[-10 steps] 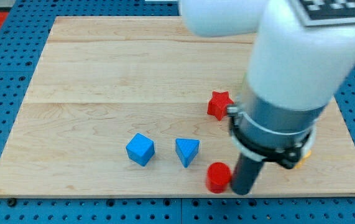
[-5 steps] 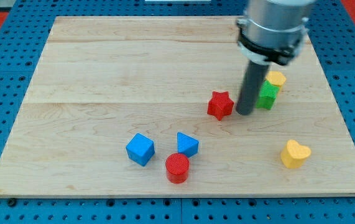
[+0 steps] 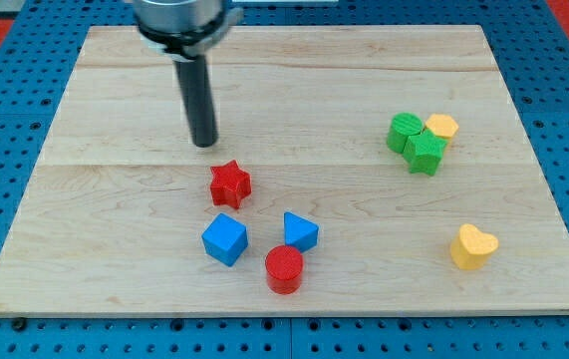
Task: Move red star into blue cube
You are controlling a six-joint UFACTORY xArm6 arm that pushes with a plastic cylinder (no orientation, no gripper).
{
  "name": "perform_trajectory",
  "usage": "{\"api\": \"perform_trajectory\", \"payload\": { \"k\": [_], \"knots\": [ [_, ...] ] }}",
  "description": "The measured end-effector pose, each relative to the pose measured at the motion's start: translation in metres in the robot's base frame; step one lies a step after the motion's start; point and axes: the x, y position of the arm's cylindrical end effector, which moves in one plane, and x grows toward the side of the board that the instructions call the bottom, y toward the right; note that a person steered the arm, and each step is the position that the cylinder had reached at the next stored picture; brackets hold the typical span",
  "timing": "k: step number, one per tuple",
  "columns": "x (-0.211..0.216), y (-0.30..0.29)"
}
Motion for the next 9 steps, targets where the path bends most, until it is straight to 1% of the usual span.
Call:
{"api": "perform_trajectory", "payload": {
  "k": [1,2,3,4,5,6,7,8,9],
  "knots": [
    [0.027,0.005],
    [0.034,0.032],
    [0.034,0.033],
    [0.006,0.021],
    [-0.002,-0.011],
    [0.049,0.019],
    [0.052,0.059],
    [0.019,0.054],
    [0.043,0.073]
  ]
}}
